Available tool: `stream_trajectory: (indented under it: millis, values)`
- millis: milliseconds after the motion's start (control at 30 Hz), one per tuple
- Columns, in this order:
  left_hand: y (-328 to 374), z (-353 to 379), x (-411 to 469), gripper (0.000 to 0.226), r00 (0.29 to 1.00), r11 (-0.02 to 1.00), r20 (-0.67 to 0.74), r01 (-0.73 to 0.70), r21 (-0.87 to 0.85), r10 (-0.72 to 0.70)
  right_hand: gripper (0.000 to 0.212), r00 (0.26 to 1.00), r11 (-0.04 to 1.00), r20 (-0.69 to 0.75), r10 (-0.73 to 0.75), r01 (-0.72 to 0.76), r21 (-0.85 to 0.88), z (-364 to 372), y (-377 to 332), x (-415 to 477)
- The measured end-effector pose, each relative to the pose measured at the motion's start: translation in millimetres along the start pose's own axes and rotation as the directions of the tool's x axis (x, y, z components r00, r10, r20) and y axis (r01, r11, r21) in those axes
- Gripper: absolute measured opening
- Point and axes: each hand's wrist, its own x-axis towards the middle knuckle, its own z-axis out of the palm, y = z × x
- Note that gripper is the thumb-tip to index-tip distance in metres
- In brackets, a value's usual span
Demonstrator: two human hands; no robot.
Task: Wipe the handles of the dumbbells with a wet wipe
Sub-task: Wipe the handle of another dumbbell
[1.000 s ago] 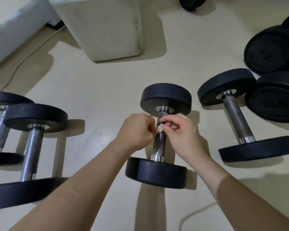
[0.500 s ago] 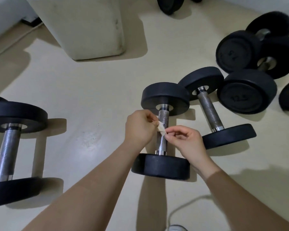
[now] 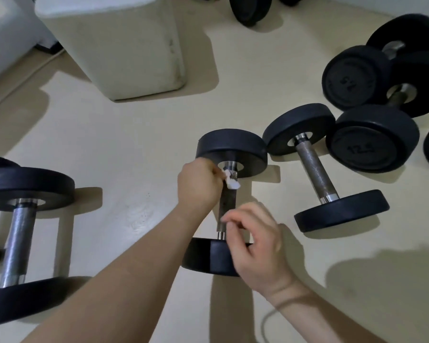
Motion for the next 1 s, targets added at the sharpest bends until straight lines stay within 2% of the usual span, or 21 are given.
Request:
stream_trajectory:
  millis: [100, 167, 234, 267, 300, 367, 434, 568, 634, 701, 768, 835, 901, 935, 1002]
  values:
    - [-6.4, -3.0, 9.6, 0.032, 0.993, 0.999, 0.109, 0.045, -0.003, -0.045, 0.009, 0.97, 0.979, 0.135, -0.203, 0.206, -0.007, 5.1, -7.6, 0.4]
    - [-14.4, -10.3, 4.4, 0.034, 0.98, 0.989, 0.201, -0.03, 0.143, 0.001, 0.009, 0.963, 0.974, 0.142, -0.227, 0.227, 0.018, 9.2, -8.8, 1.0]
    - [-20.7, -14.4, -3.7, 0.041, 0.953, 0.948, 0.296, -0.156, 0.278, 0.07, 0.01, 0.989, 0.992, 0.093, -0.116, 0.111, 0.061, 9.5, -7.1, 2.2]
    - [-21.6, -16.2, -6.5, 0.041, 0.947, 0.94, 0.308, -0.183, 0.288, 0.09, 0.011, 0.998, 0.996, 0.054, -0.033, 0.028, 0.087, 9.2, -5.6, 2.8]
    - [-20.8, -17.7, -7.9, 0.039, 0.945, 0.937, 0.307, -0.205, 0.283, 0.114, 0.013, 0.999, 0.991, 0.012, 0.049, -0.05, 0.121, 8.8, -4.2, 3.8]
    - [-17.3, -17.7, -4.2, 0.025, 0.965, 0.979, 0.23, -0.156, 0.129, 0.123, 0.015, 0.987, 0.976, -0.043, 0.155, -0.147, 0.163, 9.0, -2.1, 5.6]
    - [-7.5, -15.7, -0.1, 0.012, 0.982, 0.988, 0.124, -0.15, 0.028, 0.146, 0.015, 0.986, 0.977, -0.053, 0.159, -0.15, 0.149, 9.3, -4.7, 6.2]
    - [-1.0, -16.5, -5.8, 0.015, 0.937, 0.908, 0.133, -0.347, 0.233, 0.324, 0.015, 0.992, 0.981, -0.015, 0.126, -0.122, 0.153, 12.7, -9.2, 8.1]
    - [-6.8, -22.8, -12.9, 0.015, 0.937, 0.908, 0.185, -0.337, 0.248, 0.297, 0.015, 0.987, 0.967, -0.033, 0.155, -0.145, 0.208, 16.6, -12.0, 10.5]
    - [-13.7, -29.3, -20.1, 0.012, 0.941, 0.917, 0.252, -0.294, 0.27, 0.227, 0.017, 0.94, 0.889, -0.08, 0.333, -0.284, 0.36, 21.4, -16.3, 17.0]
    - [-19.0, -34.8, -30.3, 0.012, 0.925, 0.931, 0.346, -0.257, 0.261, 0.158, 0.024, 0.813, 0.713, -0.084, 0.576, -0.449, 0.538, 24.4, -16.0, 27.1]
    - [-22.4, -40.3, -37.8, 0.012, 0.891, 0.956, 0.445, -0.2, 0.213, 0.088, 0.028, 0.702, 0.52, 0.001, 0.712, -0.529, 0.671, 24.8, -13.0, 34.8]
    - [-25.2, -46.6, -36.0, 0.009, 0.846, 0.97, 0.531, -0.168, 0.177, 0.05, 0.029, 0.638, 0.329, 0.128, 0.759, -0.547, 0.77, 23.7, -13.2, 38.8]
    - [-25.5, -51.3, -34.0, 0.009, 0.834, 0.977, 0.551, -0.143, 0.155, 0.034, 0.029, 0.622, 0.27, 0.176, 0.763, -0.554, 0.788, 23.2, -13.3, 39.8]
    - [-24.9, -61.8, -33.1, 0.012, 0.866, 1.0, 0.499, -0.017, -0.009, 0.019, 0.023, 0.632, 0.238, 0.271, 0.726, -0.601, 0.763, 21.1, -15.6, 42.0]
